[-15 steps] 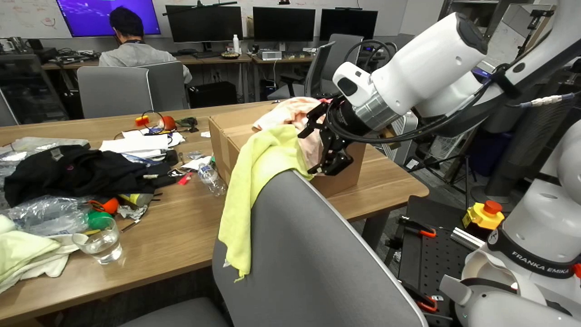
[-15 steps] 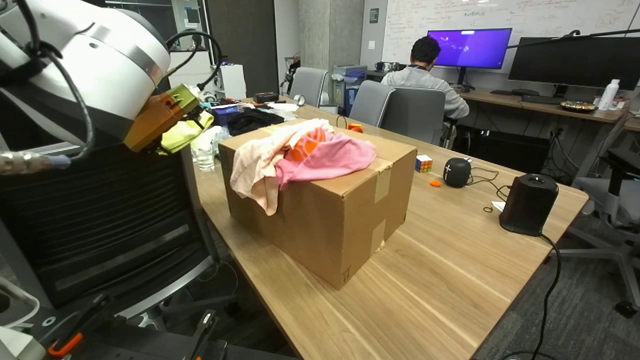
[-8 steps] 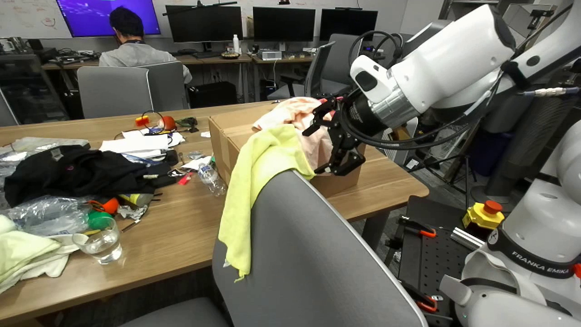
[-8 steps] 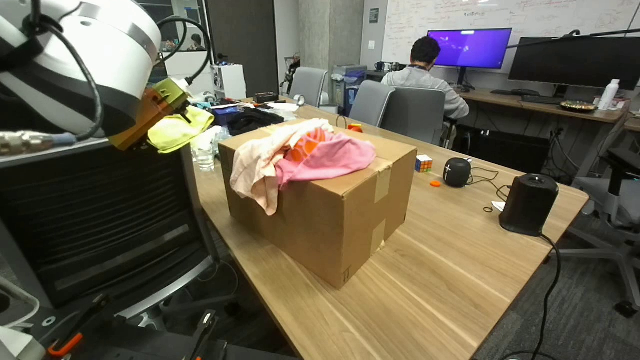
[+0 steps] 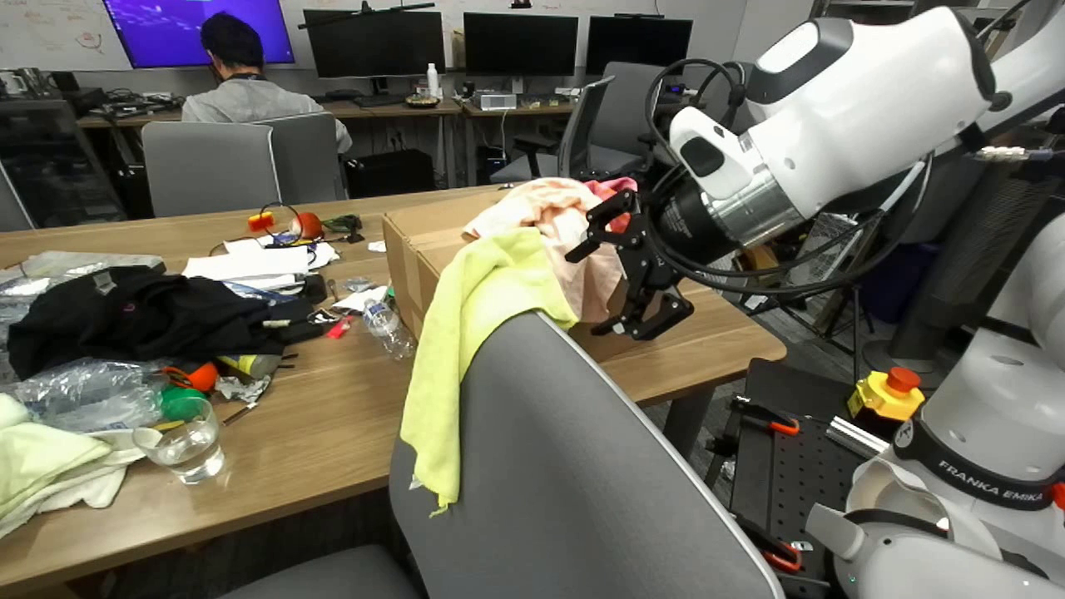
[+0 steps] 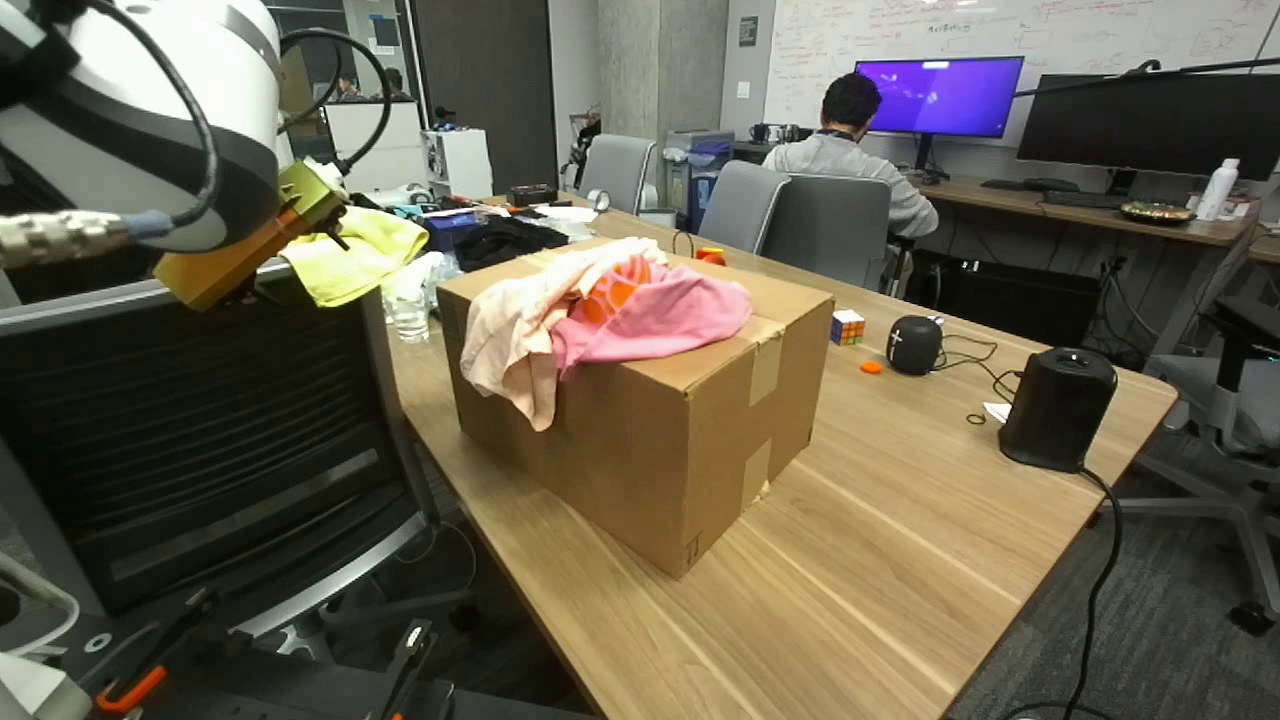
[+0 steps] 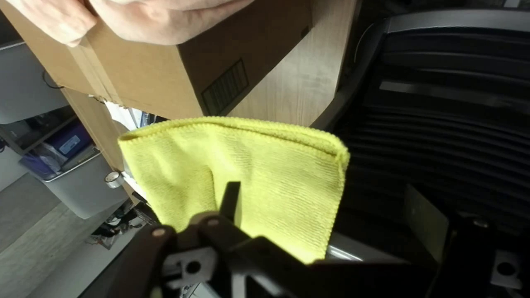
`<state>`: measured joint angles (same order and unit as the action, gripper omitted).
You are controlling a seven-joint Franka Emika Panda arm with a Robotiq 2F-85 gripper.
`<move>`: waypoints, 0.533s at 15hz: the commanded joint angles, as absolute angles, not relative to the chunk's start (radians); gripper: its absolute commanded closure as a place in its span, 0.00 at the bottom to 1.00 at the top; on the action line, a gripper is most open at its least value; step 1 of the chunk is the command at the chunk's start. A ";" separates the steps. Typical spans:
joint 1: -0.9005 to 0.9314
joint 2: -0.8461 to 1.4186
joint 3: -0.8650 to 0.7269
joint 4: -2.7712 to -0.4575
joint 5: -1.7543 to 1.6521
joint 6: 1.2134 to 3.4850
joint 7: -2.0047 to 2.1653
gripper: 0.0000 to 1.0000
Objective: Move the shirts from the chair to the box
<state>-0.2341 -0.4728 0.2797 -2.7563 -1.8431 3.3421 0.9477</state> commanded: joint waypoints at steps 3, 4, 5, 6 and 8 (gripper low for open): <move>-0.059 -0.501 0.195 -2.757 -2.010 3.277 1.185 0.00; -0.010 -0.506 0.167 -2.757 -2.034 3.250 1.229 0.00; 0.043 -0.511 0.138 -2.756 -2.063 3.215 1.278 0.00; 0.102 -0.518 0.106 -2.756 -2.101 3.175 1.336 0.00; 0.223 -0.522 0.039 -2.756 -2.222 3.076 1.483 0.00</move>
<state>0.0623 -0.4832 0.1313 -2.7559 -2.0720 3.1871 1.2859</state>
